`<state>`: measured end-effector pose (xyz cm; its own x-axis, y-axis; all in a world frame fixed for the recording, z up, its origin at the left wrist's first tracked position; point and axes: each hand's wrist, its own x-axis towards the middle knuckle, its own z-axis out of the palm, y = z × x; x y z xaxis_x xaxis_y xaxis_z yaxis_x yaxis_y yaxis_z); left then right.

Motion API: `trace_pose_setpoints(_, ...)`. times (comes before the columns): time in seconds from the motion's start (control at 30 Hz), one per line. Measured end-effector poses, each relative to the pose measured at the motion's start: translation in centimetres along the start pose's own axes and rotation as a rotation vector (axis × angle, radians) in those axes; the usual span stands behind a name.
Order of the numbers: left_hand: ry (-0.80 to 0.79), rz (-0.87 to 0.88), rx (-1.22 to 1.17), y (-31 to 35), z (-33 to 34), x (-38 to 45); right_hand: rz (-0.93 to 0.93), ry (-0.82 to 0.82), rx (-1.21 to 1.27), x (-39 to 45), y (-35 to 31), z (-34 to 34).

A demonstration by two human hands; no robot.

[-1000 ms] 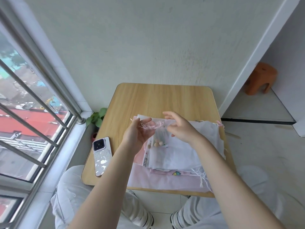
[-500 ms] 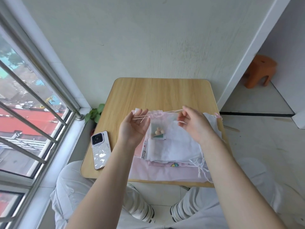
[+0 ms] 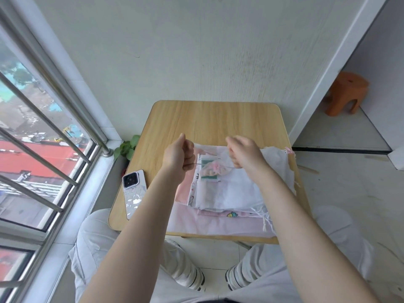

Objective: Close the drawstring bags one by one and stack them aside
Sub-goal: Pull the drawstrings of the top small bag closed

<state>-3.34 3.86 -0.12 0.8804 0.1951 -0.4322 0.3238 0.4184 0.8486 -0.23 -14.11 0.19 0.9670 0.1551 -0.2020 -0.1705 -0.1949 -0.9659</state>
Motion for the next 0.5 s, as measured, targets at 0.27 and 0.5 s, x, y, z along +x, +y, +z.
trace_pose_setpoints(0.27, -0.077, 0.128, 0.217, 0.8, 1.8, -0.5, 0.043, -0.396, -0.378, -1.6, -0.4, 2.6)
trace_pose_setpoints(0.5, 0.135, 0.086, 0.299, -0.2, 0.6, -0.4, 0.060, -0.262, -0.148, -1.4, 0.2, 2.4)
